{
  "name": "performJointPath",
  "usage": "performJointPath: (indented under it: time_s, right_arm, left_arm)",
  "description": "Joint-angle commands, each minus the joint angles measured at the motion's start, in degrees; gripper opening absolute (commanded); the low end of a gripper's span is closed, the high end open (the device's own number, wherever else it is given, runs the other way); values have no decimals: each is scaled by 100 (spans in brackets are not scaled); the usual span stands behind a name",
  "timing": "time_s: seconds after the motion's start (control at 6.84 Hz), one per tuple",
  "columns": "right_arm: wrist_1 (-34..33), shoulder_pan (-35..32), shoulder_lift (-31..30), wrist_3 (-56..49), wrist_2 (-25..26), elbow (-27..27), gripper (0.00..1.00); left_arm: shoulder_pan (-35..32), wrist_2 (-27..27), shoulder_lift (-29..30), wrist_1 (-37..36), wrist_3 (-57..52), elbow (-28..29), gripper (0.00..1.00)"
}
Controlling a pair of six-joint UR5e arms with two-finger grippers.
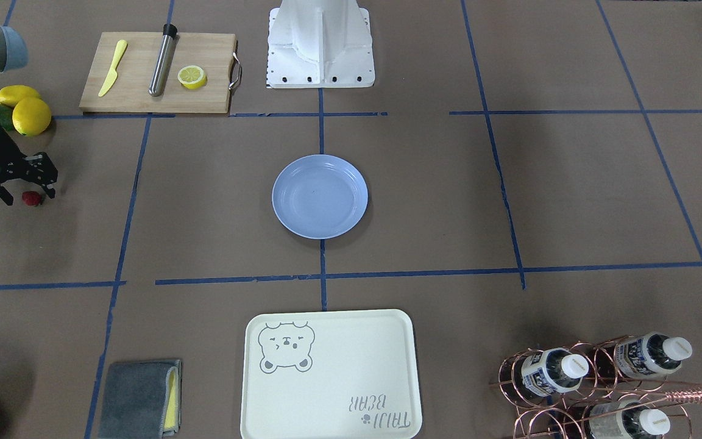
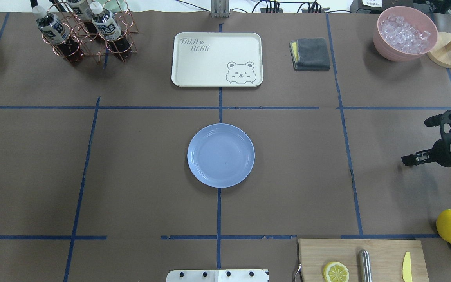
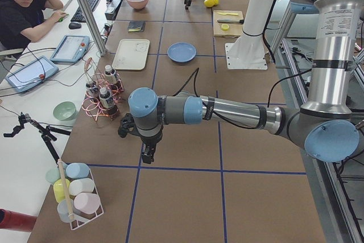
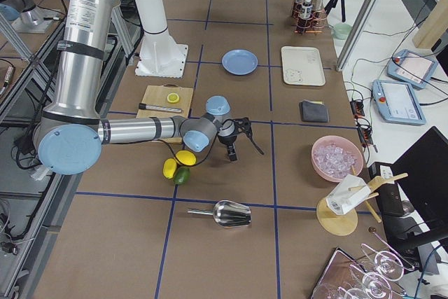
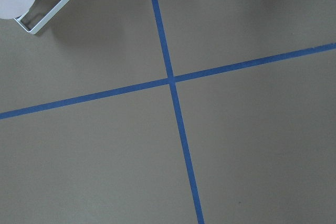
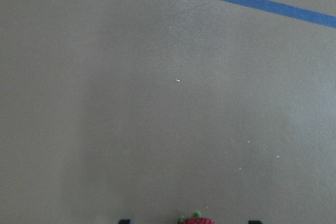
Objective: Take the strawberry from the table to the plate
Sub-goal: 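Grasp the red strawberry with the right gripper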
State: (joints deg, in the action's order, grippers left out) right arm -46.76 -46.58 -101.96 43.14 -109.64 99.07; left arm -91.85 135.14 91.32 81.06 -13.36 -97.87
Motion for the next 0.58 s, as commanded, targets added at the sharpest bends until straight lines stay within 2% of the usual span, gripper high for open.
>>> performJointPath:
  time_s: [0.0, 0.15, 0.29, 0.44]
  right_arm:
    - [1, 9, 1, -8, 4, -2, 7]
    - [-8, 18, 10, -16, 4, 25, 0]
    - [-17, 87, 27, -16, 13, 147, 0]
    - [-174, 192, 375, 44, 56, 339, 0]
  left_arm:
    - [0, 3, 0, -2, 0, -22, 100]
    - [0, 3, -9, -11, 0, -48, 100]
    - [0, 3, -18, -11, 0, -74, 100]
    - [0, 3, -35, -11, 0, -83, 100]
